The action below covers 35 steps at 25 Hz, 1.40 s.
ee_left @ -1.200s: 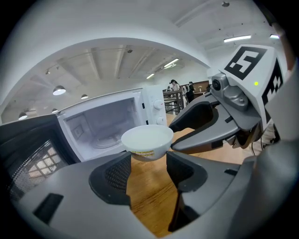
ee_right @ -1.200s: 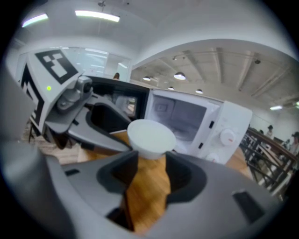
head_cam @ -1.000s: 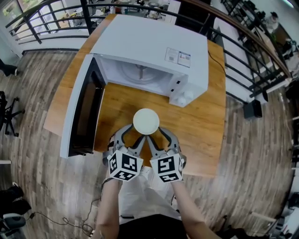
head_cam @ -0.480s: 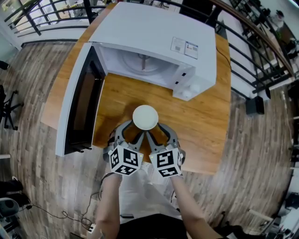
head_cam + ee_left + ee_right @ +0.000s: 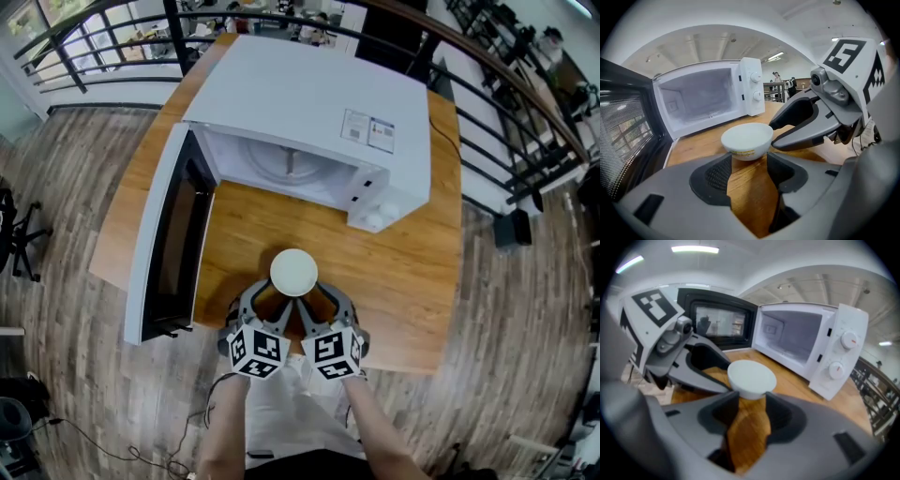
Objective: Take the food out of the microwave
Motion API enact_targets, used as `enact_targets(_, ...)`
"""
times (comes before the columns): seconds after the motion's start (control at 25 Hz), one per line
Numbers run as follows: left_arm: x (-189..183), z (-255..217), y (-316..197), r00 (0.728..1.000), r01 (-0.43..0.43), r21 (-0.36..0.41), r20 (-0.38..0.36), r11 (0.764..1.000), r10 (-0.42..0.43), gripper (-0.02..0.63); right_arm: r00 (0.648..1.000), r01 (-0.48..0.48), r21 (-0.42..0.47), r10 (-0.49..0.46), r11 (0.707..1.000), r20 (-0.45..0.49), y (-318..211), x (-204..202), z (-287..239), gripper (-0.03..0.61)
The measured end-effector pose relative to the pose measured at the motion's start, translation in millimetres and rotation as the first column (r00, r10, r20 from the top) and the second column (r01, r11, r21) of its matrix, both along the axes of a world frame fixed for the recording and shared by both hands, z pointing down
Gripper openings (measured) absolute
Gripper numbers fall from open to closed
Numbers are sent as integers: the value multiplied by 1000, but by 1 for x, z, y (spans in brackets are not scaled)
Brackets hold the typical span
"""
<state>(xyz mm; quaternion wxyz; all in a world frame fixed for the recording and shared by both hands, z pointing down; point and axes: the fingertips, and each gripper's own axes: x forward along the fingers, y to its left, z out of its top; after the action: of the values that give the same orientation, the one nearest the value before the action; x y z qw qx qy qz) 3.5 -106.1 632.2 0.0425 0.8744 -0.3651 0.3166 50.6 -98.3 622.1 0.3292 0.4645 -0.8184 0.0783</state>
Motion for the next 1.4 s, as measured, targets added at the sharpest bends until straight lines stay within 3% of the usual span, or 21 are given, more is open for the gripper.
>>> enact_targets(0.36,-4,6,6,1000,0,-47,-1,999,0,259,1000,10,-12,-10,1000,14,4,-3,3,198)
enact_targets(0.52,-13,-2,4,997,38,-47,-59,998,-41,261,990,-21,-48,27,999,139,8,-2,-4,189)
enact_targets(0.8,-34,-29,13,985,92,-26,-144,995,-95,236,973,-109,-30,113,994,202,18,22,-29,171)
enact_targets(0.96,-39,-64,9,969,130,25,-214,991,-122,151,966,-137,27,127,990,226,16,28,-53,87)
enact_targets(1.16,-40,-101,1,947,171,69,-286,983,-145,44,951,-171,63,148,983,272,13,36,-84,43)
enact_targets(1.4,-39,-155,-13,887,238,72,-423,969,-186,31,892,-234,123,162,964,422,5,54,-152,38)
